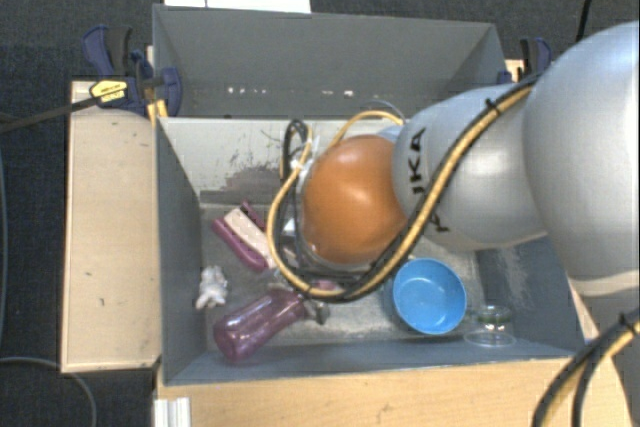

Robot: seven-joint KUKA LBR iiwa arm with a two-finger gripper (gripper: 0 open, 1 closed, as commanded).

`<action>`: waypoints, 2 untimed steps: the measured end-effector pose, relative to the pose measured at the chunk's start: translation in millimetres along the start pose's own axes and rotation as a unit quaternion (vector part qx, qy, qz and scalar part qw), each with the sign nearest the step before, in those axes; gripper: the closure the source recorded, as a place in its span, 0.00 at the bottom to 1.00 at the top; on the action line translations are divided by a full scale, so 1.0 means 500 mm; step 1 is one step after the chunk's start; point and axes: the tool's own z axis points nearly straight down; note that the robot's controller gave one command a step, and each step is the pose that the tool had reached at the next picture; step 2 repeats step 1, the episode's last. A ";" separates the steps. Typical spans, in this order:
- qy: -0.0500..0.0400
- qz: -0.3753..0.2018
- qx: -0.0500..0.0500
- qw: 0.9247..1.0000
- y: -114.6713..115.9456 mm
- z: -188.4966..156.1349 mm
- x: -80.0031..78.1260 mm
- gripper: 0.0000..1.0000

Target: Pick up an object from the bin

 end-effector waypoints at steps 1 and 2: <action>0.002 -0.005 -0.002 1.000 0.011 -0.035 -0.014 1.00; 0.002 -0.005 -0.002 1.000 0.011 -0.035 -0.014 1.00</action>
Offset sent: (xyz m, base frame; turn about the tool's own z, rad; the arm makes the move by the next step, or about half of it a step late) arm 0.0138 -0.0059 0.0207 -0.0462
